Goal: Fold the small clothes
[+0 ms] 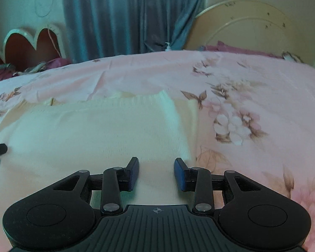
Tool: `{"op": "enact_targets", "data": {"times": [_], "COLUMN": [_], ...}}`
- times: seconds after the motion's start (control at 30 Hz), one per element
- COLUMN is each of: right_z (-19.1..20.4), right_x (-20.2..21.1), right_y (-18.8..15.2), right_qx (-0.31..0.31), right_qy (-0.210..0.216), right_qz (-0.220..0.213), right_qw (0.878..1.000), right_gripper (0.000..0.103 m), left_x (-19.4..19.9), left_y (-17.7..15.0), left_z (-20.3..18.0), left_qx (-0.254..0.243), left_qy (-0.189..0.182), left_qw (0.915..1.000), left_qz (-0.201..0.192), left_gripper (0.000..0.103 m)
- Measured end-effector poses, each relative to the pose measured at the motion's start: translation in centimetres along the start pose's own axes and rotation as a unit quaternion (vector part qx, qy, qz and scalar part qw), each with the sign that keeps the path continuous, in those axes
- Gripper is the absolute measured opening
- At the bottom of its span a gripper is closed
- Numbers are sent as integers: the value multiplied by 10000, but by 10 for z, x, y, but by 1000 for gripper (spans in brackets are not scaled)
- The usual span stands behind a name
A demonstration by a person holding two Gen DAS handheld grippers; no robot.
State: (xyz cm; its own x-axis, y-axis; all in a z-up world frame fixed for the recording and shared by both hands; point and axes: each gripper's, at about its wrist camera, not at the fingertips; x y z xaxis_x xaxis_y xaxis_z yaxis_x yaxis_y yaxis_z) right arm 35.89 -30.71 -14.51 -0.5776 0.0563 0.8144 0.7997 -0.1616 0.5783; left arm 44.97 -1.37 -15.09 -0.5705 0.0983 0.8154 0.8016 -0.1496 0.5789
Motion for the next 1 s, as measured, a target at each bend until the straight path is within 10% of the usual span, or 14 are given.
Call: {"op": "enact_targets", "data": {"times": [0.47,1.0], "right_z": [75,60], "right_x": [53,46], "right_y": [-29,-78], "right_qx": [314,251], "right_qy": [797,43], "right_qz": [-96,157], "right_qw": [9963,9996], "right_gripper": [36,36], "left_x": [54,46], "left_y": [-41,-73], "left_z": [2,8], "left_qx": [-151,-266], "left_qy": [-483,-254], "left_qw": [9986,9989], "left_qz": [123,277], "left_gripper": [72,76]}}
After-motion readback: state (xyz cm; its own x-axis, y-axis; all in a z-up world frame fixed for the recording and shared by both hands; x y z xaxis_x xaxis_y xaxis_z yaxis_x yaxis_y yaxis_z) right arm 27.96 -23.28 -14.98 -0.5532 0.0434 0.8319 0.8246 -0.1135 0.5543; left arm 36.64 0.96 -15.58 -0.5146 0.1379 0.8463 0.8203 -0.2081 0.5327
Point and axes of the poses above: each gripper's, at about its wrist camera, not at the fingertips, and x roughly against the way its jaws point, z to its left, y to its top, and after that the axes turned 10 degrees about z, right-handed
